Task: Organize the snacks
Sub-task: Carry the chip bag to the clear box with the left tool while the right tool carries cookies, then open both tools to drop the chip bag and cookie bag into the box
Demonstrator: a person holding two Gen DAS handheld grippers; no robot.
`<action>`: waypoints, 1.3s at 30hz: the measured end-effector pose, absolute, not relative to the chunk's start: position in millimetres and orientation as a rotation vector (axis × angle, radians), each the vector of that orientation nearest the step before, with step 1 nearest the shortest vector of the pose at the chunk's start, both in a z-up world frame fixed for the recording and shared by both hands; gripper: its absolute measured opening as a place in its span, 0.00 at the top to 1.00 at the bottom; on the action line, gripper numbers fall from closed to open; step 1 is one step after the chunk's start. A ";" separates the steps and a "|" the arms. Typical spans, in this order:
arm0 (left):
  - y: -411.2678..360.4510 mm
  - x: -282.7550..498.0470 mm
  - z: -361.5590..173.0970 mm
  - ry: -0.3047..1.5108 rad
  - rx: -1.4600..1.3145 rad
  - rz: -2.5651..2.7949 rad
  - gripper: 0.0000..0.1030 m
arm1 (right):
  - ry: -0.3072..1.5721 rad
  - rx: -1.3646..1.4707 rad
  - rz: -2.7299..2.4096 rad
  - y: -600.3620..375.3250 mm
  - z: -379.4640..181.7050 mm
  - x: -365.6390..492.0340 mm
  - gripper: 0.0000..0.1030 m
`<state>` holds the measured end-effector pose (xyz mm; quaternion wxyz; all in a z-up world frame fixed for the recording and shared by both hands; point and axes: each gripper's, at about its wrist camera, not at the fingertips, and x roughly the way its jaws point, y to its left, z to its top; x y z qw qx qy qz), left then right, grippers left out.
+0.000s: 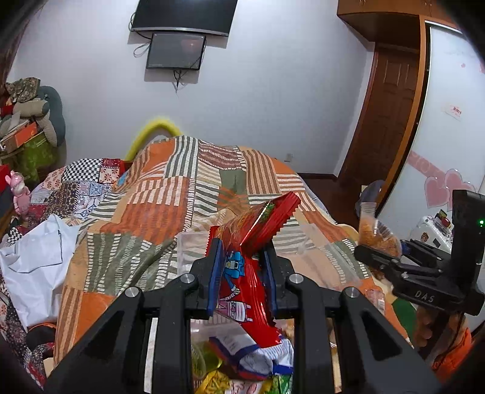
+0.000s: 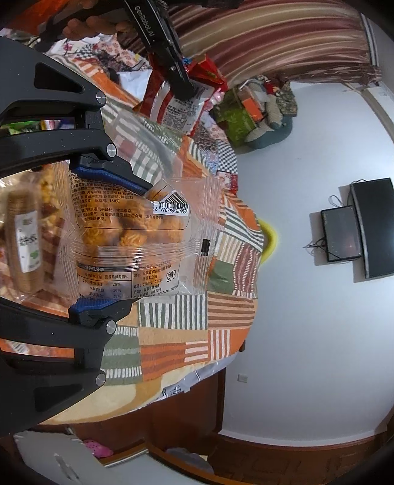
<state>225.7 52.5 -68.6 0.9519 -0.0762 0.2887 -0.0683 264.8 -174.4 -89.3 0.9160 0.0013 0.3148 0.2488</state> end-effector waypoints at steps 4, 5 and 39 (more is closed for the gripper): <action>48.5 240.9 -78.3 0.610 -0.143 -0.139 0.76 | 0.679 -0.011 0.517 -167.5 -96.2 276.8 0.47; 48.0 246.3 -82.0 0.620 -0.146 -0.137 0.76 | 0.687 -0.008 0.523 -166.3 -98.3 279.8 0.47; 32.4 260.8 -110.6 0.724 -0.087 -0.092 0.39 | 0.792 -0.103 0.493 -154.3 -99.3 291.0 0.30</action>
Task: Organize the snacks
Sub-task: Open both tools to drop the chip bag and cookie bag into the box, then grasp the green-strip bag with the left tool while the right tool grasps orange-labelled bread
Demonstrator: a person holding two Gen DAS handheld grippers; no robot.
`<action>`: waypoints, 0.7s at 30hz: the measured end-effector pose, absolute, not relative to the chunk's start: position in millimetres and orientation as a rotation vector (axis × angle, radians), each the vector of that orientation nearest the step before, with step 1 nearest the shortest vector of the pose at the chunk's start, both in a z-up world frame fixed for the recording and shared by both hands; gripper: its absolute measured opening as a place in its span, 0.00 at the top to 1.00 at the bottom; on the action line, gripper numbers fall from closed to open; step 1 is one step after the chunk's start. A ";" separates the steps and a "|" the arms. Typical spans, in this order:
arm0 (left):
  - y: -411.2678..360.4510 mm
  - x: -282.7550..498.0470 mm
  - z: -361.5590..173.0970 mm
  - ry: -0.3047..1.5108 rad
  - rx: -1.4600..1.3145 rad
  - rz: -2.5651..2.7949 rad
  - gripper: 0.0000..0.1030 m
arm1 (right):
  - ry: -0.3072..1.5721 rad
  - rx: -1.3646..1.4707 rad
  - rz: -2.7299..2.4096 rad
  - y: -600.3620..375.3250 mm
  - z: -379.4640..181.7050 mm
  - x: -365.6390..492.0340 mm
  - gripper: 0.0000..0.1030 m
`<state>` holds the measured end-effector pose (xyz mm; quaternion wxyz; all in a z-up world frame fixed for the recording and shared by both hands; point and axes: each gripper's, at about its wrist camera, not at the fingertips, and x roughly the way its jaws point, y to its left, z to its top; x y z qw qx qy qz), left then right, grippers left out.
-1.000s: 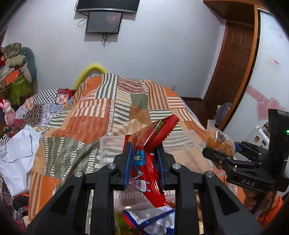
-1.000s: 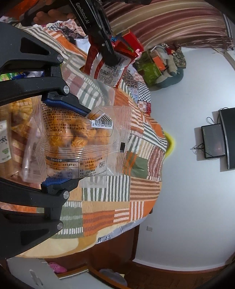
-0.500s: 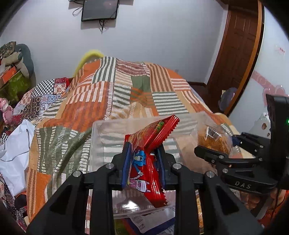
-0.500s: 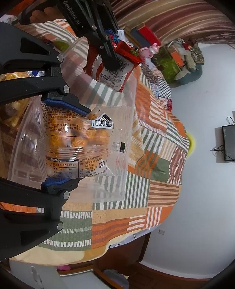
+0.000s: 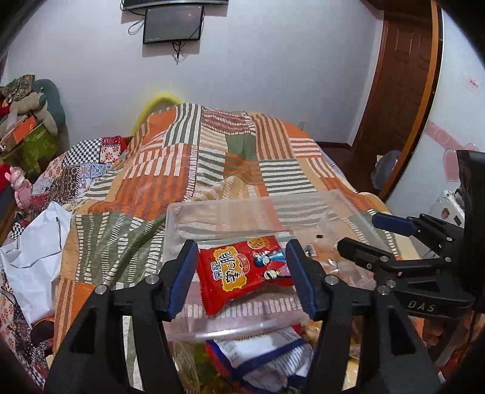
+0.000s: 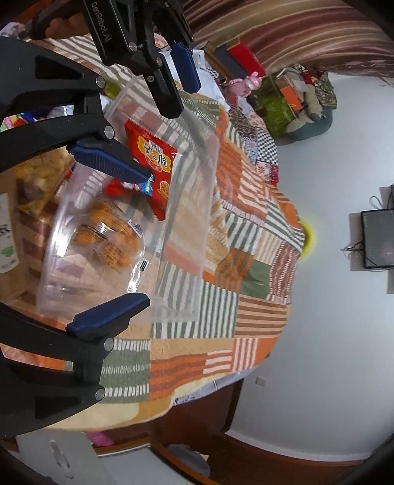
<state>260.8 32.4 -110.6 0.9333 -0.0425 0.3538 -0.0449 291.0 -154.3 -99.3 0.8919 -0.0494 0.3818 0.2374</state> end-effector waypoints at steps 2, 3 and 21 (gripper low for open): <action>31.6 252.7 -103.6 0.713 -0.078 -0.092 0.35 | 0.771 -0.099 0.485 -157.5 -92.0 283.3 0.30; 30.4 248.3 -100.7 0.707 -0.073 -0.092 0.34 | 0.762 -0.101 0.483 -159.2 -89.0 279.7 0.30; 27.0 153.8 -72.3 0.664 -0.038 -0.068 0.06 | 0.696 -0.069 0.466 -195.2 -62.5 208.4 0.15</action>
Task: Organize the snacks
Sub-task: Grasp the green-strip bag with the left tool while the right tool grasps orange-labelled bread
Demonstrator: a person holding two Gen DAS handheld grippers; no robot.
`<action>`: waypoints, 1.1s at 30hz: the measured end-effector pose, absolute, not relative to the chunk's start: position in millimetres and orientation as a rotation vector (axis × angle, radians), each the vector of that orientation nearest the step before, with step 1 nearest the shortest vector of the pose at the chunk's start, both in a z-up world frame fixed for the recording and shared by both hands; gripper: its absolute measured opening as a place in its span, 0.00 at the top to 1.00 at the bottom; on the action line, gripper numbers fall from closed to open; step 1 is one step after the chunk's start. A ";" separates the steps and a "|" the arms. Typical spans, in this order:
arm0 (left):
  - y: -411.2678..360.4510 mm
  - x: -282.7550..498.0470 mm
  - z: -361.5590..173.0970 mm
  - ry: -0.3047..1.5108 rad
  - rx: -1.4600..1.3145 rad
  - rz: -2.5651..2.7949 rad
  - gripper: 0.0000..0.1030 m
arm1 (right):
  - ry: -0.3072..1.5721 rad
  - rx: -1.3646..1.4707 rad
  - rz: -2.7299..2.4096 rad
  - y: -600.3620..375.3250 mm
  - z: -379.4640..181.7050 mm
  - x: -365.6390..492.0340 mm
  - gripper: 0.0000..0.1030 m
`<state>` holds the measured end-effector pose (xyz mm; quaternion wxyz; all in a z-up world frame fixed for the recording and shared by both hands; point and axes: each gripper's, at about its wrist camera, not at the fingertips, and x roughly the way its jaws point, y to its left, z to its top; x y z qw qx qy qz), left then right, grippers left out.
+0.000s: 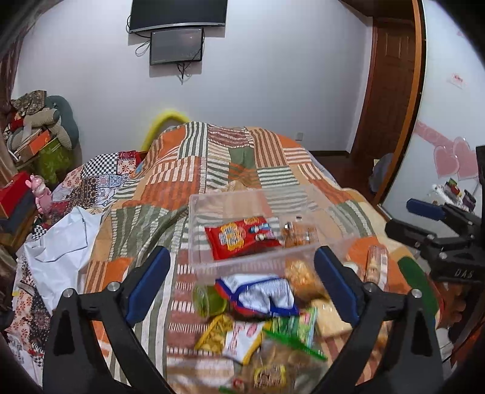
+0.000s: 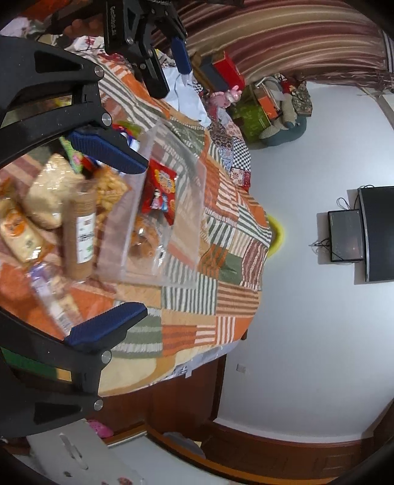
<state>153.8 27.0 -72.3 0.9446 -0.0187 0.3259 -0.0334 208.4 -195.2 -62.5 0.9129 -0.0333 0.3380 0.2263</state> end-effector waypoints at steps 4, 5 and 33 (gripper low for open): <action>20.4 136.9 -82.5 0.697 0.007 -0.064 0.05 | 0.732 -0.072 0.458 -198.9 -70.7 195.9 0.14; 18.9 132.2 -86.3 0.705 0.014 -0.065 0.05 | 0.744 -0.071 0.456 -200.0 -74.7 192.4 0.14; 7.4 106.4 -184.9 0.970 -0.153 -0.179 0.08 | 1.015 -0.002 0.435 -227.6 -157.9 165.6 0.32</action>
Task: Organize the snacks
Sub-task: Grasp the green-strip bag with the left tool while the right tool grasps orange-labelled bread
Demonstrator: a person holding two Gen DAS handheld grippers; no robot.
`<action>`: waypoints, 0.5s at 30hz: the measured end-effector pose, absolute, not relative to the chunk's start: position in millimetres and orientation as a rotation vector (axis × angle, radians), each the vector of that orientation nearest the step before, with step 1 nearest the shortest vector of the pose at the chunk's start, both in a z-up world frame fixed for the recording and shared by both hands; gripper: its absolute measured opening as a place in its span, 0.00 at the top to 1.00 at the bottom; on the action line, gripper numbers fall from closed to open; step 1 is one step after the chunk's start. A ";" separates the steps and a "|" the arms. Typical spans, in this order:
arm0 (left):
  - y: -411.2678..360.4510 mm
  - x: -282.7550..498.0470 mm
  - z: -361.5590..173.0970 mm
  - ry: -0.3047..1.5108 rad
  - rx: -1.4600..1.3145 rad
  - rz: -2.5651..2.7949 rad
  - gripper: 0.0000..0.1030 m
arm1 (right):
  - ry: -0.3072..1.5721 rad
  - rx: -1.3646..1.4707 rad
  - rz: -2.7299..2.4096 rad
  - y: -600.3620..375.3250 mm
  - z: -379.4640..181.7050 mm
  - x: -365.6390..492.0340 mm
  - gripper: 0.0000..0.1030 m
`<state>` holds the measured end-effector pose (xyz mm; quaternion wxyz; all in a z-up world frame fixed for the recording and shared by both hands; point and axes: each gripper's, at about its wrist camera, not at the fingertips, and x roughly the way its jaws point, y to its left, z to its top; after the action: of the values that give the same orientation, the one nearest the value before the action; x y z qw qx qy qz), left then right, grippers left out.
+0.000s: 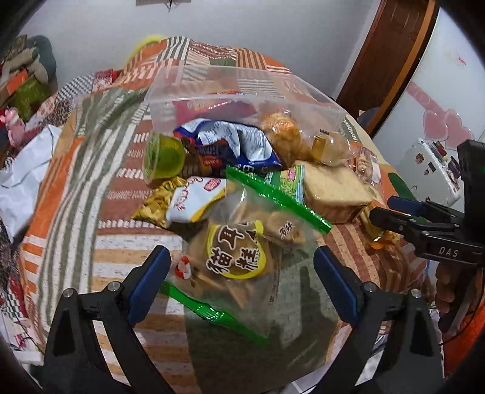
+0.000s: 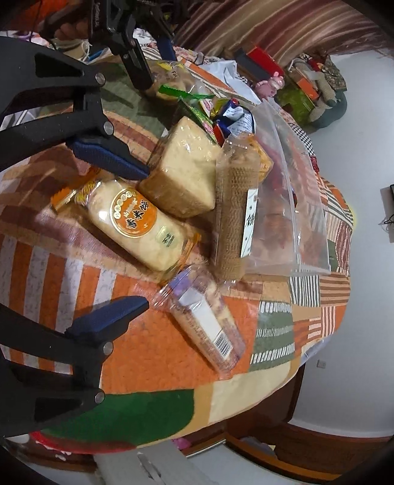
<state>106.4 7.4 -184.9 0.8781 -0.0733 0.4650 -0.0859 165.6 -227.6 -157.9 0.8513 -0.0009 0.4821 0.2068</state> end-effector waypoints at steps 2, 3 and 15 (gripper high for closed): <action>6.8 105.7 -186.4 0.960 -0.152 -0.173 0.10 | 1.017 0.014 0.443 -235.6 -158.4 163.9 0.38; 6.9 105.6 -186.6 0.958 -0.152 -0.173 0.12 | 1.023 0.017 0.441 -238.5 -159.2 163.4 0.42; 8.7 101.4 -189.2 0.945 -0.156 -0.178 0.37 | 1.031 0.006 0.474 -232.5 -165.4 171.0 0.66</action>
<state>101.4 8.7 -189.2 0.8837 -0.0752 0.4540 -0.0855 171.0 -232.5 -165.4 0.8432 0.0030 0.4884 0.2245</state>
